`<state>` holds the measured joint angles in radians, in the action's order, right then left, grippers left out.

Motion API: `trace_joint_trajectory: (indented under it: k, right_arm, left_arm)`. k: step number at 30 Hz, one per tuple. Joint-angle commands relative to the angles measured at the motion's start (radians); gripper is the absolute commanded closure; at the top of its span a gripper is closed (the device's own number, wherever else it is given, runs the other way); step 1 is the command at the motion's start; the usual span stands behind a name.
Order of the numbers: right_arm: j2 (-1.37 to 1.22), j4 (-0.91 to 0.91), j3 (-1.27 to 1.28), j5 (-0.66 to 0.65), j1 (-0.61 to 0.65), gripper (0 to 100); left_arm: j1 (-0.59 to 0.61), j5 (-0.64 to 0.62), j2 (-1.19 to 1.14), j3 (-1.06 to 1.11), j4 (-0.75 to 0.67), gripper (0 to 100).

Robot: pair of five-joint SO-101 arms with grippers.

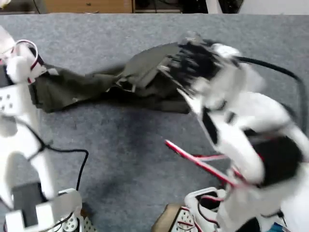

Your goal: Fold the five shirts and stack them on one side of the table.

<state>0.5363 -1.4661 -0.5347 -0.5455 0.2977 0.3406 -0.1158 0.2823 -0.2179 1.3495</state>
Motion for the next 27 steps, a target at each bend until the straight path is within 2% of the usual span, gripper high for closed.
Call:
trace_joint_trajectory:
  k: [1,9,17,22,27]
  right_arm:
    - [0.022,-0.009,-0.200,0.008,-0.087,99.5]
    - [0.024,-0.003,-0.484,0.002,-0.246,99.5]
    - [0.028,0.043,-0.688,-0.009,-0.389,99.5]
    - [0.030,0.087,-0.759,-0.078,-0.401,99.5]
    - [0.030,0.103,-0.791,-0.124,-0.401,99.5]
  left_arm:
    - [-0.011,-0.008,0.157,-0.052,0.026,98]
    - [-0.003,-0.009,0.269,-0.130,0.133,98]
    - [-0.003,-0.005,0.302,-0.491,0.296,98]
    - [-0.003,0.041,0.329,-0.701,0.368,98]
    - [-0.003,0.089,0.375,-0.715,0.388,98]
